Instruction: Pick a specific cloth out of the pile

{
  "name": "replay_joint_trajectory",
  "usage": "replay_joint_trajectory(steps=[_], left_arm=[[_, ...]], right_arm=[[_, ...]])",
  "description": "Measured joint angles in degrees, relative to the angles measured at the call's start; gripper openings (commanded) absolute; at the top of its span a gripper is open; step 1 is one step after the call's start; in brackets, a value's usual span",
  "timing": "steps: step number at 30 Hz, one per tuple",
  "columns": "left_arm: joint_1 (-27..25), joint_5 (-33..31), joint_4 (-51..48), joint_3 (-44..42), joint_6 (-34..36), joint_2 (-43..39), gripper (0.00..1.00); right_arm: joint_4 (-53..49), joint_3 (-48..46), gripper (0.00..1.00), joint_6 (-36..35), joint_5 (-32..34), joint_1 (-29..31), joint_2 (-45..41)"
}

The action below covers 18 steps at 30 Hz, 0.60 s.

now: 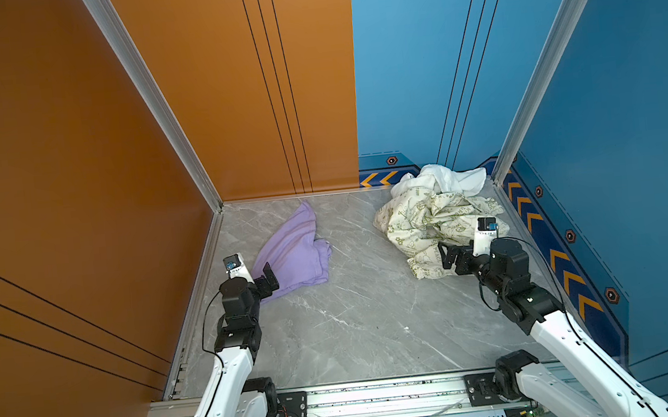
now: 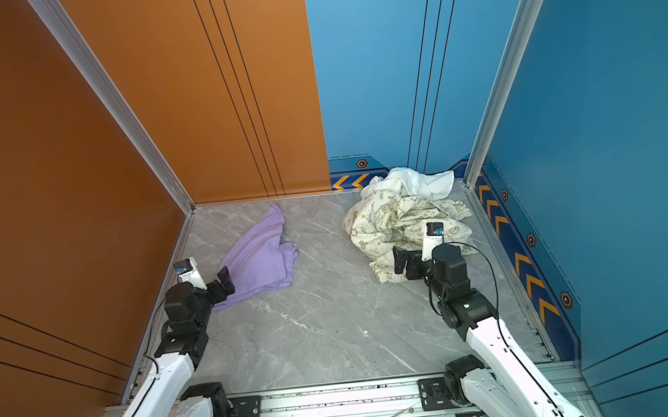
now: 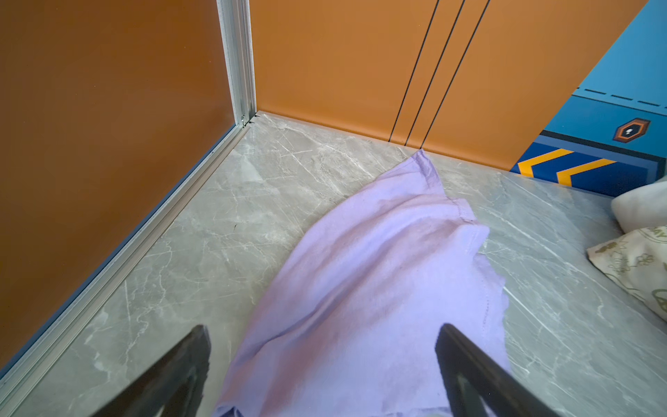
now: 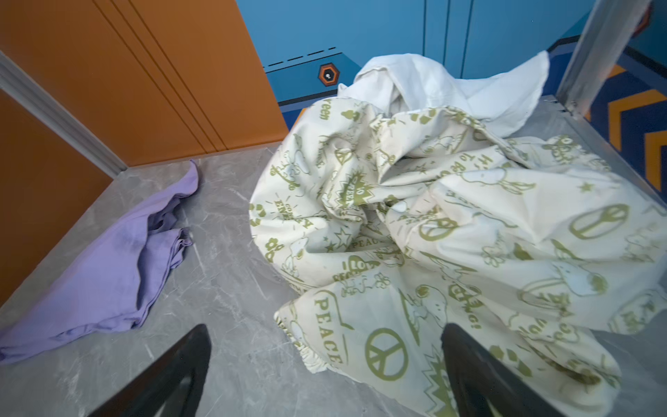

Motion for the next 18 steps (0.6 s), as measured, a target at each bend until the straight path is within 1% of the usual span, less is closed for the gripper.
replay_joint_trajectory(steps=[4, 8, 14, 18], left_arm=[[-0.9, -3.3, 6.6, -0.8, 0.0, 7.3, 0.98], [-2.5, -5.4, 12.7, -1.1, 0.0, 15.3, 0.98], [-4.9, -7.4, 21.3, -1.2, 3.3, 23.7, 0.98], [-5.6, -8.5, 26.3, -1.2, 6.3, 26.4, 0.98]], right_arm=[[3.8, -5.2, 1.00, -0.7, 3.7, -3.9, -1.5], [8.8, -10.3, 1.00, -1.3, 6.6, -7.0, -0.6], [19.5, -16.2, 1.00, -3.7, 9.0, -8.9, 3.9], [29.5, -19.5, 1.00, -5.9, 9.4, -10.0, 9.0]])
